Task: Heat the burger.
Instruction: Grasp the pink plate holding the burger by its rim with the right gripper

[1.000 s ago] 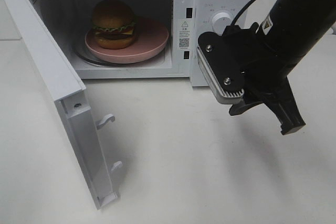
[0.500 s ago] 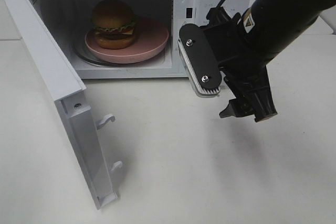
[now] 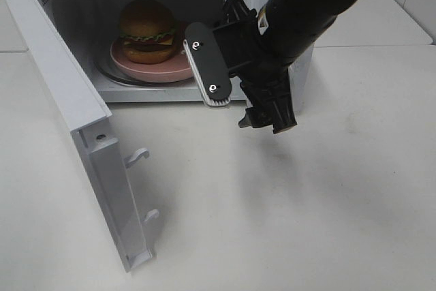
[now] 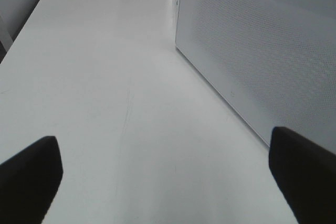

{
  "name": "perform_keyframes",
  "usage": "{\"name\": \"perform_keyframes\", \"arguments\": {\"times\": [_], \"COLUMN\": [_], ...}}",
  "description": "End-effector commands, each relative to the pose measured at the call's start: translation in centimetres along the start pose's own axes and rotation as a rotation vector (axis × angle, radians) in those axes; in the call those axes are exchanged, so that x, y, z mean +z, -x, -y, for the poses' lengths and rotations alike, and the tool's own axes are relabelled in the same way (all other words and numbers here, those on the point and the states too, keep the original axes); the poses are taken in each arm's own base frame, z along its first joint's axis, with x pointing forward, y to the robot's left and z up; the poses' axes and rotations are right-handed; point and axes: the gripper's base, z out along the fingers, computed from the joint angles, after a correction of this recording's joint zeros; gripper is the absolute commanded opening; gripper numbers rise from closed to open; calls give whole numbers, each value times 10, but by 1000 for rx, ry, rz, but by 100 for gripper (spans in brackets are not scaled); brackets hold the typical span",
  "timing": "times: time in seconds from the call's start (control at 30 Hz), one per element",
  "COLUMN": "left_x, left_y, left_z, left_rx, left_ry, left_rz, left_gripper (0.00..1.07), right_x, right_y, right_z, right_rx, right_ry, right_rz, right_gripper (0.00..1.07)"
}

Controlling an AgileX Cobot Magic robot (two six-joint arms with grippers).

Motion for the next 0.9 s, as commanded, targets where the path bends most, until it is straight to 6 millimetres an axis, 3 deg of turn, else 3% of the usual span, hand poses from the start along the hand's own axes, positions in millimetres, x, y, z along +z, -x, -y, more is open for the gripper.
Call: {"name": "perform_keyframes", "arguments": {"times": [0.03,0.9], "left_x": [-1,-1], "left_y": [-1,-1], "left_z": [0,0], "left_rx": [-4,-4], "left_ry": [4,4], "left_rz": [28,28], "left_gripper": [100,100], "right_x": [6,82], "right_y": [6,26], "right_z": [8,56], "right_rx": [-13,-28], "right_ry": [-36,-71], "right_rz": [12,14], "right_gripper": [90,85]}}
